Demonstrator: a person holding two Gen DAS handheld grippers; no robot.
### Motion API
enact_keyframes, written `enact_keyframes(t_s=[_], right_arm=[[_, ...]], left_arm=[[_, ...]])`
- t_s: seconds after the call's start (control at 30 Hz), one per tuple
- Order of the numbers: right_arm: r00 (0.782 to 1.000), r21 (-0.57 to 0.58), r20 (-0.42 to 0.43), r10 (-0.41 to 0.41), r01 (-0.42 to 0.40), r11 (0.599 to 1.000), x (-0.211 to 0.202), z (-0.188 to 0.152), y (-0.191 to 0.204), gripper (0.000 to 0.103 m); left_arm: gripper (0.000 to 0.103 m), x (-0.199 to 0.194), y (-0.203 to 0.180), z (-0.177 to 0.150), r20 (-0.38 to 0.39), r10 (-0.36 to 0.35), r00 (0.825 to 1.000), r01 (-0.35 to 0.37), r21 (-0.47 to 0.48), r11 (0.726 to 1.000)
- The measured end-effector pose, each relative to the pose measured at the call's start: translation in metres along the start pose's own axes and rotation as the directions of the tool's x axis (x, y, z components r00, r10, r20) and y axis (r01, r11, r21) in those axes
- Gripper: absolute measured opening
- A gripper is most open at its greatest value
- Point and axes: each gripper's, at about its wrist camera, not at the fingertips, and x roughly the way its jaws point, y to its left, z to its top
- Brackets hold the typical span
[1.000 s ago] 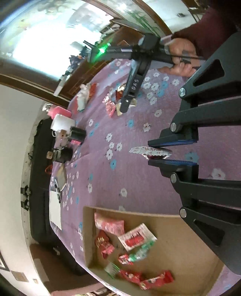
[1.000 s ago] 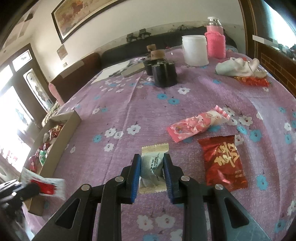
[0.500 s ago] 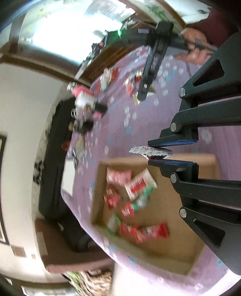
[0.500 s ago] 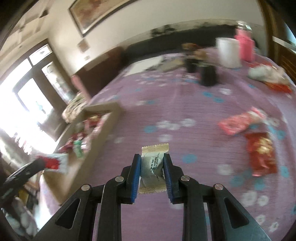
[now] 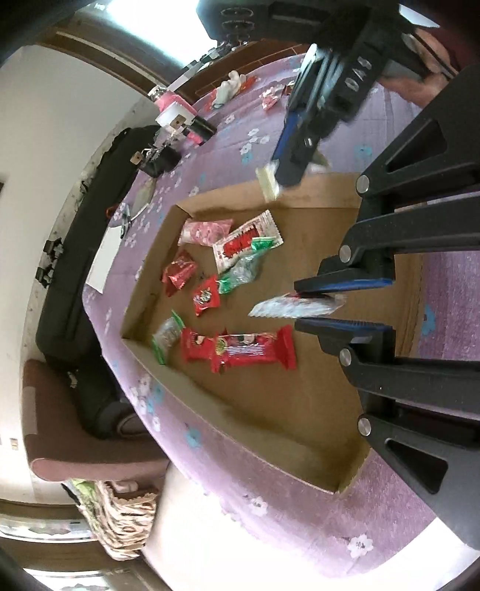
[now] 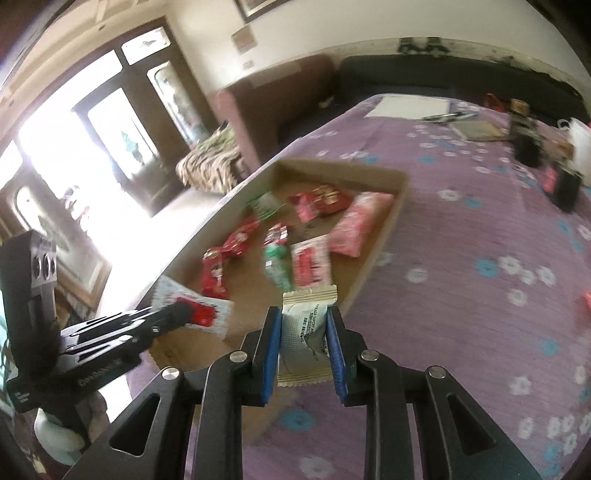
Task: Organize snacks
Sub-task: 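Carry the packet and candy to the box and open both tools, then grasp the pink cartoon bar with the left tool while the right tool grasps the red gold-print bag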
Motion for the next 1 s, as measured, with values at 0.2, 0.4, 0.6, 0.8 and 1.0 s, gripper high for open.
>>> enact_keyframes(t_s=[0.2, 0.4, 0.6, 0.8, 1.0], right_arm=[[0.999, -0.057, -0.051, -0.016, 0.013, 0.998, 0.033, 0.0, 0.031, 0.025], [0.999, -0.092, -0.034, -0.039, 0.036, 0.995, 0.039, 0.002, 0.044, 0.028], [0.999, -0.068, 0.005, -0.042, 0.042, 0.997, 0.023, 0.005, 0.036, 0.034], [0.995, -0.003, 0.068, -0.067, 0.068, 0.998, -0.012, 0.003, 0.005, 0.045], [0.972, 0.102, 0.097, -0.216, 0.206, 0.973, -0.047, -0.004, -0.071, 0.046]], left_arm=[[0.024, -0.004, 0.008, 0.0, -0.002, -0.013, 1.0, 0.013, -0.012, 1.0], [0.051, -0.02, 0.015, 0.005, 0.047, -0.011, 0.999, 0.014, -0.05, 0.999], [0.053, -0.036, -0.001, 0.005, 0.12, 0.051, 0.991, -0.051, -0.003, 0.999], [0.053, -0.05, -0.021, 0.005, 0.183, 0.057, 0.981, -0.064, 0.031, 0.997], [0.053, -0.042, -0.055, -0.003, 0.116, -0.059, 0.992, 0.048, 0.097, 0.994]])
